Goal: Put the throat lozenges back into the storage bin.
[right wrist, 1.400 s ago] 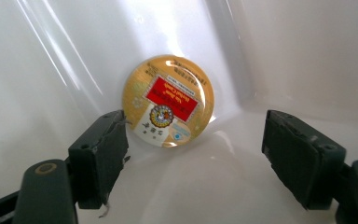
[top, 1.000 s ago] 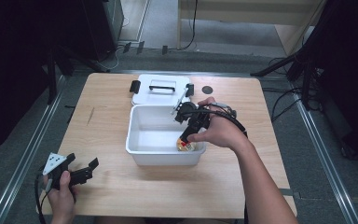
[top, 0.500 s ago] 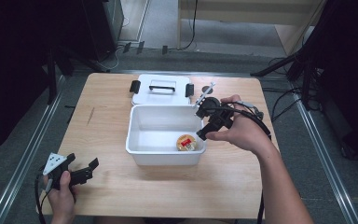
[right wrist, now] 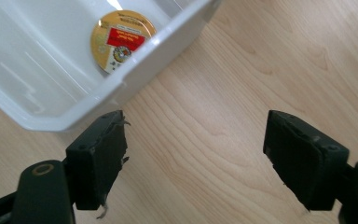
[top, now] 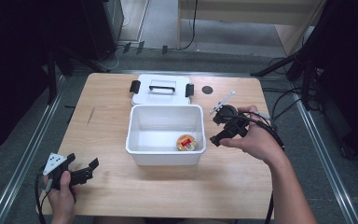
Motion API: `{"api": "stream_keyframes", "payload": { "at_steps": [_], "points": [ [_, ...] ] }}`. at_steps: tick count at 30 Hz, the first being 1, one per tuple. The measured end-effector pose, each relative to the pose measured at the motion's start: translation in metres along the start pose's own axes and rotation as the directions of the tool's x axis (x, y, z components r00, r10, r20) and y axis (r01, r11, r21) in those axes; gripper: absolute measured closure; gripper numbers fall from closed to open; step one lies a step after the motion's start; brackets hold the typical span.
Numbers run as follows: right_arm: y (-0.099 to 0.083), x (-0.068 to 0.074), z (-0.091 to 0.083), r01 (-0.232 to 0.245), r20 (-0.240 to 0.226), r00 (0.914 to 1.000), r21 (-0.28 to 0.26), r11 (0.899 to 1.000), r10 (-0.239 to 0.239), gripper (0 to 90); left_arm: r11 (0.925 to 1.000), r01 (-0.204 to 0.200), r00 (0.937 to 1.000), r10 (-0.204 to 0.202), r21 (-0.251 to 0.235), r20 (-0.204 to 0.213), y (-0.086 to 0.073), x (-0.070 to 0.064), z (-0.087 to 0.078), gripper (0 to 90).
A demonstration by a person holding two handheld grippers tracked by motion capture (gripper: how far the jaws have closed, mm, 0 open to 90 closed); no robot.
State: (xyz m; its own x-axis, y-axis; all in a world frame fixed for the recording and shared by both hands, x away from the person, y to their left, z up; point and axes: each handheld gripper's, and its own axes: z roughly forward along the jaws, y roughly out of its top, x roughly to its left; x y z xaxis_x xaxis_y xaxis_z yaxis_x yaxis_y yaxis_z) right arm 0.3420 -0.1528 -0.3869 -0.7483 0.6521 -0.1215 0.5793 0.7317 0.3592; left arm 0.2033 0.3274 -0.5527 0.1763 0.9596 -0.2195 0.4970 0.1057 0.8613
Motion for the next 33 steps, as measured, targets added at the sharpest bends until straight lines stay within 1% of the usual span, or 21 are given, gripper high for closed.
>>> {"api": "stream_keyframes", "payload": {
  "at_steps": [1, 3, 6, 7, 10, 11, 12, 13, 15, 18, 20, 21, 22, 23, 24, 25, 27, 28, 31, 32, 33],
  "points": [
    [-0.007, -0.002, 0.004, -0.024, 0.002, 0.9997, -0.002, 1.000, 0.024, 20.1, 1.0000, 0.001, 1.0000, -0.001, 0.000, 0.001, 0.000, 0.000, 0.000, 0.0],
    [-0.013, -0.004, 0.008, -0.046, 0.007, 0.9989, 0.001, 0.999, 0.046, 17.7, 1.0000, 0.000, 1.0000, 0.000, -0.002, 0.001, 0.000, 0.000, 0.000, 0.0],
    [-0.020, -0.007, 0.011, -0.061, 0.020, 0.9980, 0.009, 0.998, 0.060, 15.1, 1.0000, 0.000, 1.0000, 0.000, -0.001, 0.001, 0.000, 0.000, 0.000, 0.0],
    [-0.026, -0.009, 0.012, -0.080, 0.025, 0.9965, 0.008, 0.997, 0.080, 13.6, 1.0000, 0.001, 1.0000, -0.001, -0.002, 0.001, 0.000, 0.000, 0.000, 0.0],
    [-0.031, -0.012, 0.012, -0.096, 0.032, 0.9949, 0.001, 0.995, 0.096, 13.0, 1.0000, 0.001, 1.0000, -0.001, 0.000, 0.002, 0.000, 0.000, 0.000, 0.0],
    [-0.037, -0.014, 0.012, -0.110, 0.037, 0.9932, -0.002, 0.994, 0.110, 11.9, 1.0000, -0.001, 1.0000, 0.001, 0.002, -0.001, 0.000, 0.000, 0.000, 0.0],
    [-0.037, -0.014, 0.012, -0.110, 0.037, 0.9932, -0.002, 0.994, 0.110, 11.9, 1.0000, -0.001, 1.0000, 0.001, 0.002, -0.001, 0.000, 0.000, 0.000, 0.0],
    [-0.043, -0.015, 0.014, -0.129, 0.038, 0.9910, 0.003, 0.992, 0.128, 6.3, 1.0000, -0.002, 1.0000, 0.002, 0.000, -0.001, 0.000, -0.001, 0.000, 0.0],
    [-0.050, -0.017, 0.016, -0.145, 0.027, 0.9891, 0.005, 0.989, 0.145, 1.6, 1.0000, -0.003, 1.0000, 0.003, -0.002, -0.001, 0.000, 0.000, 0.000, 0.0],
    [-0.058, -0.019, 0.020, -0.162, 0.017, 0.9867, 0.004, 0.987, 0.162, 0.0, 1.0000, -0.004, 1.0000, 0.004, -0.003, -0.001, 0.000, -0.001, -0.001, 0.0],
    [-0.065, -0.020, 0.024, -0.180, 0.020, 0.9834, 0.005, 0.984, 0.180, 0.0, 1.0000, -0.005, 1.0000, 0.005, -0.002, -0.002, 0.000, -0.001, 0.000, 0.0],
    [-0.072, -0.022, 0.028, -0.205, 0.022, 0.9785, 0.002, 0.979, 0.205, 0.0, 1.0000, -0.005, 1.0000, 0.005, -0.002, -0.002, 0.000, -0.001, 0.000, 0.0],
    [-0.072, -0.022, 0.028, -0.205, 0.022, 0.9785, 0.002, 0.979, 0.205, 0.0, 1.0000, -0.005, 1.0000, 0.005, -0.002, -0.002, 0.000, -0.001, 0.000, 0.0],
    [-0.079, -0.024, 0.031, -0.228, 0.021, 0.9734, -0.006, 0.974, 0.228, 0.0, 1.0000, -0.005, 1.0000, 0.005, -0.002, -0.002, 0.000, -0.001, 0.000, 0.0],
    [-0.079, -0.024, 0.031, -0.228, 0.021, 0.9734, -0.006, 0.974, 0.228, 0.0, 1.0000, -0.005, 1.0000, 0.005, -0.002, -0.002, 0.000, -0.001, 0.000, 0.0],
    [-0.087, -0.025, 0.034, -0.247, 0.022, 0.9688, -0.011, 0.969, 0.247, 0.0, 1.0000, -0.005, 1.0000, 0.005, -0.001, -0.003, 0.000, -0.001, 0.000, 0.0],
    [-0.091, -0.026, 0.035, -0.253, 0.021, 0.9671, -0.014, 0.967, 0.253, 0.0, 1.0000, -0.005, 1.0000, 0.005, -0.002, -0.004, 0.000, -0.001, 0.000, 0.0],
    [-0.094, -0.026, 0.037, -0.258, 0.023, 0.9658, -0.019, 0.966, 0.258, 0.0, 1.0000, -0.008, 1.0000, 0.008, -0.001, -0.005, 0.000, -0.001, 0.000, 0.0],
    [-0.111, -0.028, 0.042, -0.290, 0.025, 0.9560, -0.060, 0.955, 0.292, 0.0, 0.9999, -0.011, 0.9999, 0.011, -0.002, -0.005, 0.000, -0.001, -0.001, 0.0],
    [-0.111, -0.028, 0.042, -0.290, 0.025, 0.9560, -0.060, 0.955, 0.292, 0.0, 0.9999, -0.011, 0.9999, 0.011, -0.002, -0.005, 0.000, -0.001, -0.001, 0.0],
    [-0.115, -0.028, 0.044, -0.298, 0.022, 0.9536, -0.070, 0.952, 0.300, 0.0, 0.9999, -0.012, 0.9999, 0.012, -0.003, -0.005, 0.000, -0.001, -0.001, 0.0]
  ]
}}
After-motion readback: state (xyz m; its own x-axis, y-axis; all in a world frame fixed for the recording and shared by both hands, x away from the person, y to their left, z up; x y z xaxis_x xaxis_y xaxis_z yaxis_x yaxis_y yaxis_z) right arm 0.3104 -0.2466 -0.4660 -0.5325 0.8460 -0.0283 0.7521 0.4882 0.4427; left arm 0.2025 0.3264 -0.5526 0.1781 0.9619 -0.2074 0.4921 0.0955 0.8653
